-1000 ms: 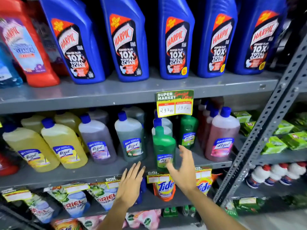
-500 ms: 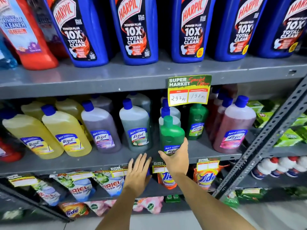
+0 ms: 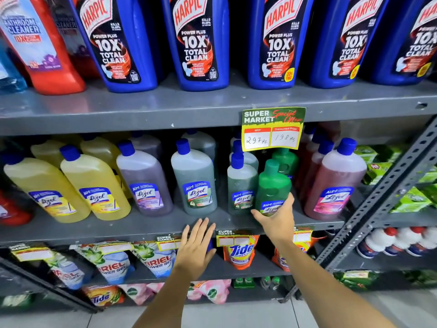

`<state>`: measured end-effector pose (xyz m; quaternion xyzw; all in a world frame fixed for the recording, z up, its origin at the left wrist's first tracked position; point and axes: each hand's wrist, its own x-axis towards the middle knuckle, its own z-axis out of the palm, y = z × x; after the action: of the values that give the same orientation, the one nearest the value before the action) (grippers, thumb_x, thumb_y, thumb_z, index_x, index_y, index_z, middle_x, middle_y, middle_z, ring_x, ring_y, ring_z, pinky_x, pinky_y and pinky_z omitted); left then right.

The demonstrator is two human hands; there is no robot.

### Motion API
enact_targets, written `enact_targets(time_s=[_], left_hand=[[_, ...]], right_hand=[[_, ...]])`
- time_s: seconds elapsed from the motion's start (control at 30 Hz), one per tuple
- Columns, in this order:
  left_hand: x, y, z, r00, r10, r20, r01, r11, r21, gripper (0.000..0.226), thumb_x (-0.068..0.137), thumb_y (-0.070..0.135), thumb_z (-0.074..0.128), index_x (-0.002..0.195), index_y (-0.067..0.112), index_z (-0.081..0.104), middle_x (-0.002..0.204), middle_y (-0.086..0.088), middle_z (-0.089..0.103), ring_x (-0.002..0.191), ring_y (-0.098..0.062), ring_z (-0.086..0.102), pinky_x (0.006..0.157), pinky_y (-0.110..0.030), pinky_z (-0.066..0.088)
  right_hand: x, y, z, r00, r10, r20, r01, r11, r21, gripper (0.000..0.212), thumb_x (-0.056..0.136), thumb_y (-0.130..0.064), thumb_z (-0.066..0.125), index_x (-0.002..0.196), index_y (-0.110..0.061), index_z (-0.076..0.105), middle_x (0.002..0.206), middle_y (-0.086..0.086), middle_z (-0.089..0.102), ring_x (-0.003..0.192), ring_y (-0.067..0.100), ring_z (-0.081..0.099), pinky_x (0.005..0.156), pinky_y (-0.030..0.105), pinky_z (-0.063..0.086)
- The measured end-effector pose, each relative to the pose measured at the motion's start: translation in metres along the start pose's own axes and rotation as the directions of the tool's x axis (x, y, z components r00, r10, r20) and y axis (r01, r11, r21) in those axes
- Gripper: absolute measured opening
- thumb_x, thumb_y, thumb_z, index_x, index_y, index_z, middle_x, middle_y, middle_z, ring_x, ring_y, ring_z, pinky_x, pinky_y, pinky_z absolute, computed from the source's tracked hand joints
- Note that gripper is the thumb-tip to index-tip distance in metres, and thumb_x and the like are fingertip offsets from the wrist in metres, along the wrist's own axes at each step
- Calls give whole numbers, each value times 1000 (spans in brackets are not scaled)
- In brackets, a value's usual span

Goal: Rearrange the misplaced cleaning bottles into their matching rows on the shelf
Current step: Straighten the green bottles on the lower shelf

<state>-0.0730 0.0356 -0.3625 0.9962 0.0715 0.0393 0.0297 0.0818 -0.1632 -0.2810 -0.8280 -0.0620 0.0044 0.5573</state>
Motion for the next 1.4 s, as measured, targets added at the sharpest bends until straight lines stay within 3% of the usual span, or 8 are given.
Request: enact_targets(time_s=[0.27,0.33,0.47,0.7,1.2,1.4], left_hand=[[0,3,-2,1000,-26,14,26,1000,6,62,98,52,20,145,15,36,150,-8,38,139,-25,26,109,-48,14],[-1,3,-3,999,-31,14,31,1000,0,64,99,54,14,145,15,36,150,-8,37,139,-25,25,110,-48,13],[0,5,-2,999,-39,11,39,999,-14,63,99,54,15,147,16,33,152,-7,34,141,-24,23,111,-48,10],[-1,4,-2,999,-44,14,44,999,-22,64,99,55,13,147,17,32,152,-6,34,141,-23,23,111,-46,9],[0,7,-5,998,-64,30,65,998,-23,66,99,58,14,145,15,35,151,-7,36,140,-24,25,111,-48,11],[-1,9,-6,996,-75,45,75,997,-5,67,98,59,13,146,16,33,152,-6,35,141,-24,23,111,-47,9]], right_hand=[[21,8,-15,1000,9,-14,-8,1000,8,99,62,-20,91,138,-24,27,113,-8,55,105,19,59,92,33,46],[20,8,-13,1000,4,-27,-3,1000,29,105,60,-20,92,141,-24,26,118,-5,56,110,20,59,94,33,46],[16,12,-5,997,34,-68,-33,999,13,123,52,-28,95,148,-27,18,137,6,51,125,25,53,105,45,45],[25,22,-10,995,83,-62,-86,995,-45,89,57,-27,93,126,-20,37,118,6,59,108,27,61,95,45,51],[40,27,-23,998,46,47,-45,999,-13,80,60,-16,91,116,-24,34,114,5,60,101,24,62,93,38,49],[40,27,-21,998,48,34,-48,999,4,81,61,-16,91,117,-25,33,115,5,60,102,23,62,95,41,51]])
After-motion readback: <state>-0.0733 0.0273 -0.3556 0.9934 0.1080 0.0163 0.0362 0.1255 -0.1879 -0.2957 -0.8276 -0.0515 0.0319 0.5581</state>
